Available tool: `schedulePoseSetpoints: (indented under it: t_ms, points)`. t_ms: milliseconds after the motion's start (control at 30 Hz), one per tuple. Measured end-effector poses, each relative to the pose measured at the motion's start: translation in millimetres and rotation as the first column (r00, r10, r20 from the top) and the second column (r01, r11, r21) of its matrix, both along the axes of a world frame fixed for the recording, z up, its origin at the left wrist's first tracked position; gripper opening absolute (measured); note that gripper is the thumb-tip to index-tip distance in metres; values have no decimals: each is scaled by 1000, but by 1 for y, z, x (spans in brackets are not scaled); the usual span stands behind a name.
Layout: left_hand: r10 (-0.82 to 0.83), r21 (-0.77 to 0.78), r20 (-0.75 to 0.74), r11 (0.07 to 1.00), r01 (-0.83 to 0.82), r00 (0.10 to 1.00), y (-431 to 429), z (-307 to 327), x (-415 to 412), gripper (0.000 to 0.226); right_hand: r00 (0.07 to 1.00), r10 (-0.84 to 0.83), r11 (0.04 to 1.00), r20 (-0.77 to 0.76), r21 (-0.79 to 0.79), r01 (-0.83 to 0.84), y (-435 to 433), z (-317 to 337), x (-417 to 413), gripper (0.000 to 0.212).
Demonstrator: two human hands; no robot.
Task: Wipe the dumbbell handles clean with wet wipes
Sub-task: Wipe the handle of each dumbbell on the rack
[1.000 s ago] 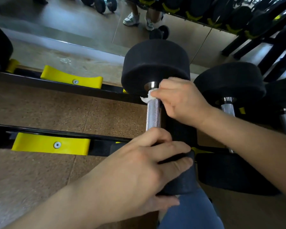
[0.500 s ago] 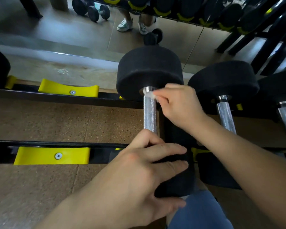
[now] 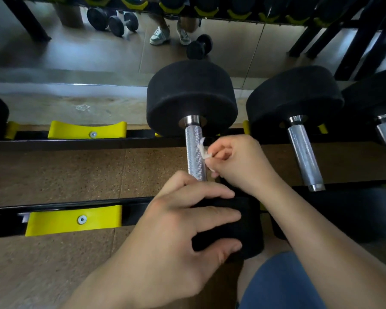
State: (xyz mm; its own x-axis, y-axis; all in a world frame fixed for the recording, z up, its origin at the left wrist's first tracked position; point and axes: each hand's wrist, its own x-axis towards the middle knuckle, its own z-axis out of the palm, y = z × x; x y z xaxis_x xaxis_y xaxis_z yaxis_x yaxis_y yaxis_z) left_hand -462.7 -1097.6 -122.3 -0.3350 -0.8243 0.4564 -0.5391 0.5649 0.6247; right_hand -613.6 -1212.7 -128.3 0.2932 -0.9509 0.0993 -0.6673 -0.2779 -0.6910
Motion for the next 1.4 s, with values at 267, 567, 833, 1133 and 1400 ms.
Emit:
schedulePoseSetpoints:
  t_ms: [267, 567, 833, 1133, 1400]
  points:
    - [33, 35, -55, 999, -31, 998, -2, 1, -1, 20, 971, -89, 995, 222, 72, 75, -20, -7, 5, 24]
    - [66, 233, -191, 972, -20, 979, -23, 13, 9, 16, 967, -83, 990, 241, 132, 52, -26, -4, 5, 27]
    - [170, 92, 249, 976, -198, 954, -102, 0, 11, 13, 982, 11, 941, 188, 331, -74, -8, -2, -10, 20]
    - [76, 190, 208, 975, -116, 975, -86, -6, 13, 23, 973, 45, 937, 228, 327, -120, 0, -8, -15, 18]
    - [242, 152, 126, 954, -260, 962, -114, 6, 17, 23, 817, -247, 967, 520, 184, 176, -38, -26, 14, 20]
